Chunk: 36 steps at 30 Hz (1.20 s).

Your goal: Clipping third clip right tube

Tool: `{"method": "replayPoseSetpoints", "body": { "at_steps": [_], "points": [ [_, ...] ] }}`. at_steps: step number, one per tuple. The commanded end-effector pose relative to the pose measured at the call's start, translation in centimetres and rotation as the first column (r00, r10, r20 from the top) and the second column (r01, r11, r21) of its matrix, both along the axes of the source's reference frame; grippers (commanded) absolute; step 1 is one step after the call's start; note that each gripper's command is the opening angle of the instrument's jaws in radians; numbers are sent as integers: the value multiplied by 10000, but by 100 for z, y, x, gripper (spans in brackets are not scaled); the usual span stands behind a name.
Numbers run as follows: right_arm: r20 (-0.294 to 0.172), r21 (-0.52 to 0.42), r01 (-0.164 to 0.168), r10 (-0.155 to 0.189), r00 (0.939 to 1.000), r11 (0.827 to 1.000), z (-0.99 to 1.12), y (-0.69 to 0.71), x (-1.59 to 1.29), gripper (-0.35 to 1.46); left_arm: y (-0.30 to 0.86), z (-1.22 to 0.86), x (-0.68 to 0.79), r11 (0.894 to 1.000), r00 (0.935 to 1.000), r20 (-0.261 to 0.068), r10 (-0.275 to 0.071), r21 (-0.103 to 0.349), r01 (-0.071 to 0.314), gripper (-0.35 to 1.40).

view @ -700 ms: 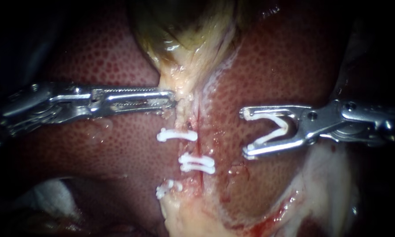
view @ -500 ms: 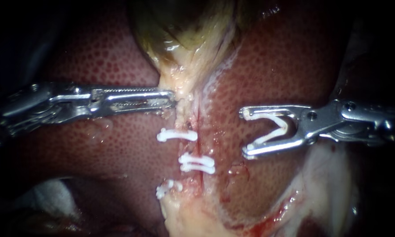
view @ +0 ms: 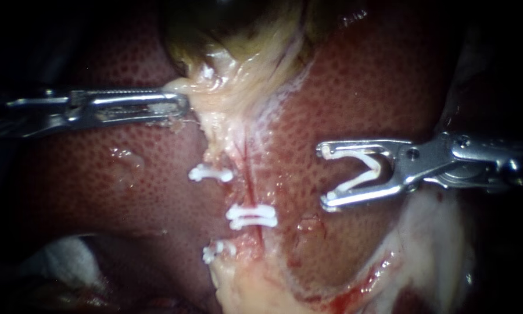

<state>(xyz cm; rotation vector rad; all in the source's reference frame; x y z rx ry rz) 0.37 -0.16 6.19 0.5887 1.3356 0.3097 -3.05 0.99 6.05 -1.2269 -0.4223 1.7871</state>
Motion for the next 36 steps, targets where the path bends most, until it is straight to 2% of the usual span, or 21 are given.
{"method": "replayPoseSetpoints", "body": {
  "at_steps": [1, 10, 15, 24, 32, 36],
  "points": [
    [5, 5, 7, -7, 10000, 10000, 0, 0, 0, 49, 1, -3, 2, 10000, 10000, 45, -68, -14, 68, -35],
    [14, -6, -8, 8, 10000, 10000, 1, -1, 3, 49, 3, -7, 7, 9999, 10000, 32, -85, -57, 85, -35],
    [186, -136, 49, -47, 9998, 9999, 12, -3, 17, 49, 3, -7, 5, 9999, 10000, 26, -94, -57, 94, -35],
    [694, -458, 136, -104, 9975, 9989, 60, -21, 65, 49, 2, -10, 0, 9999, 9999, -14, -107, -108, 106, -35],
    [1160, -642, 204, -128, 9932, 9977, 109, -24, 97, 49, 1, -11, -2, 9999, 9999, -25, -124, -108, 124, -35],
    [1176, -463, 197, -142, 9930, 9987, 129, -25, 109, 49, 1, -13, -3, 9998, 9999, -35, -137, -109, 137, -35]
  ]
}}
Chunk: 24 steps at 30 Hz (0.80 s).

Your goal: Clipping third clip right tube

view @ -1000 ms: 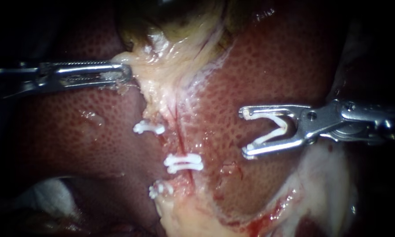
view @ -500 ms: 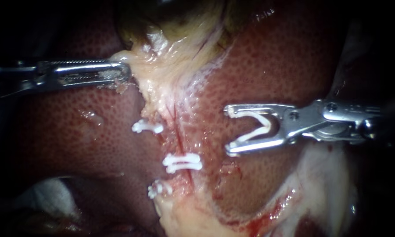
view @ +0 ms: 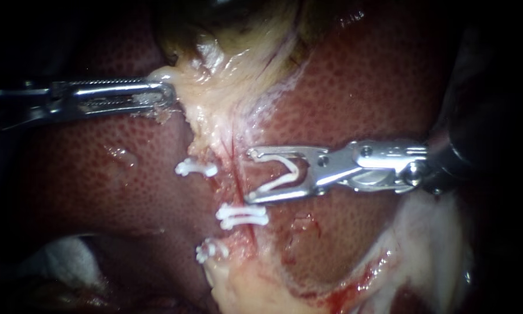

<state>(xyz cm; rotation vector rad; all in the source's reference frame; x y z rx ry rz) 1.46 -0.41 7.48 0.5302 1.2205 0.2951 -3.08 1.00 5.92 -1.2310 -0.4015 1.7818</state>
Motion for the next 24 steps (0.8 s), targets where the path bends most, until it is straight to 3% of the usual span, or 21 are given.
{"method": "replayPoseSetpoints", "body": {
  "at_steps": [1, 6, 12, 19, 24],
  "points": [
    [-11, 67, 24, -24, 10000, 10000, 4, 0, 2, 49, 0, 0, 0, 10000, 10000, 0, 0, 0, 0, -35],
    [-7, 328, 98, -98, 10000, 9994, 17, -6, 13, 49, 0, -1, -2, 10000, 10000, -6, -10, 0, 10, -35],
    [-167, 1112, 349, -333, 9993, 9932, 15, -16, 26, 49, 0, -1, -2, 10000, 10000, -8, -14, 0, 14, -35],
    [-916, 2106, 304, -113, 9957, 9771, 6, -20, 35, 49, 0, -1, -3, 10000, 10000, -10, -17, 0, 17, -35],
    [-1175, 2677, 153, 169, 9929, 9634, 2, -16, 36, 49, 0, -1, -3, 10000, 10000, -10, -17, -1, 17, -35]
  ]
}}
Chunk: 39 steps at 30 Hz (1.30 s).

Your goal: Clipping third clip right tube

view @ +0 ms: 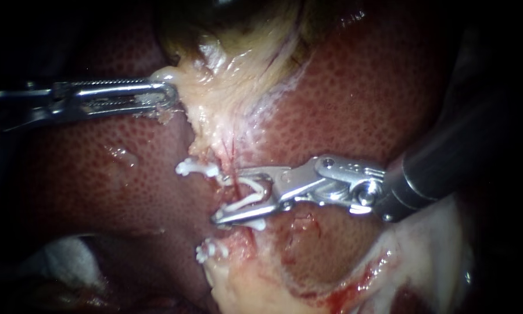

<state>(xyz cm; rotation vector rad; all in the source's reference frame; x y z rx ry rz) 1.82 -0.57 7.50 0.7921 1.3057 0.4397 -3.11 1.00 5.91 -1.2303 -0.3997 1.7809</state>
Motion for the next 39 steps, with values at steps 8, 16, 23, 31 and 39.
{"method": "replayPoseSetpoints", "body": {
  "at_steps": [8, 16, 23, 31, 39],
  "points": [
    [-129, 413, -140, 146, 9998, 9990, -11, 14, -6, 48, 0, 1, 0, 10000, 10000, 0, 1, 1, -1, -35],
    [-108, 617, -124, 131, 9999, 9980, -14, 18, -12, 44, 0, 2, -1, 10000, 10000, -3, -2, -3, 2, -35],
    [-71, 784, -122, 128, 9999, 9968, -14, 17, -15, 33, 0, 3, -1, 10000, 10000, -2, 0, -6, 0, -35],
    [-53, 959, -89, 95, 9999, 9954, -13, 17, -20, 6, 0, 3, -1, 10000, 10000, -3, -1, -9, 1, -35],
    [0, 1059, -131, 132, 9999, 9943, -11, 18, -24, -24, -1, 4, -2, 10000, 10000, -5, -3, -11, 3, -35]
  ]
}}
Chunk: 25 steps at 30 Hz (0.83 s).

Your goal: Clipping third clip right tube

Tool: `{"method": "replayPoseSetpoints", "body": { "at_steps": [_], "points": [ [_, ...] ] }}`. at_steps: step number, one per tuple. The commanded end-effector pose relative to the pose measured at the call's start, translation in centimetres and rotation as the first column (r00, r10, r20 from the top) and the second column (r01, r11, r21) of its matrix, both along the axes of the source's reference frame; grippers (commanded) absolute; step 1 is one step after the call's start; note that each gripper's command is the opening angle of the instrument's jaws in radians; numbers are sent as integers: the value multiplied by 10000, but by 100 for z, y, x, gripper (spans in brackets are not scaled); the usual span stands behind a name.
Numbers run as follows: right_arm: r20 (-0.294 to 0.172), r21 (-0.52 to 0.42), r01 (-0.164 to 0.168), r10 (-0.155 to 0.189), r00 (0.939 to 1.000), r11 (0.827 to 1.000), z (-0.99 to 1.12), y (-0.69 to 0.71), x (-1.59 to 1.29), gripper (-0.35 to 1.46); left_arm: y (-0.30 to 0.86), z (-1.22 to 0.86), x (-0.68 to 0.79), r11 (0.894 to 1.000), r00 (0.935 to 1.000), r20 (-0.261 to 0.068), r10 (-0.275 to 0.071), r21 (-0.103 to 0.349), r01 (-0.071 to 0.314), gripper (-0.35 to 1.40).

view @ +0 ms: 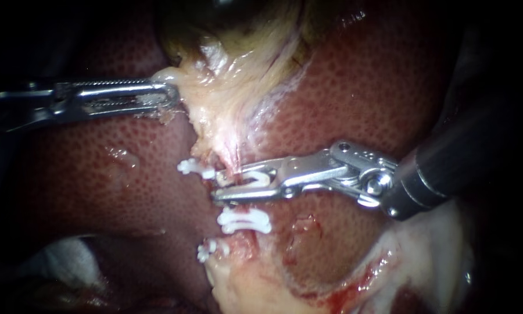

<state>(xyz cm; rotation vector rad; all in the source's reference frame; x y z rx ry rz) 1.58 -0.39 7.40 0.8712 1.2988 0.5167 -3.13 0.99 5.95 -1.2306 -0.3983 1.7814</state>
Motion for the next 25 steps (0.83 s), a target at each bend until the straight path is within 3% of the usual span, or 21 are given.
{"method": "replayPoseSetpoints", "body": {
  "at_steps": [1, 9, 25],
  "points": [
    [38, 102, -27, 26, 10000, 9999, 0, 0, -1, -30, 0, 0, 0, 10000, 10000, 0, -1, 0, 1, -35],
    [231, 380, -254, 245, 9994, 9990, 1, -3, -8, -35, 0, 0, 0, 10000, 10000, -1, -2, 0, 2, -35],
    [299, 339, -191, 181, 9994, 9992, 3, -6, -9, -35, 1, 1, -1, 10000, 10000, -3, -7, 0, 7, -35]
  ]
}}
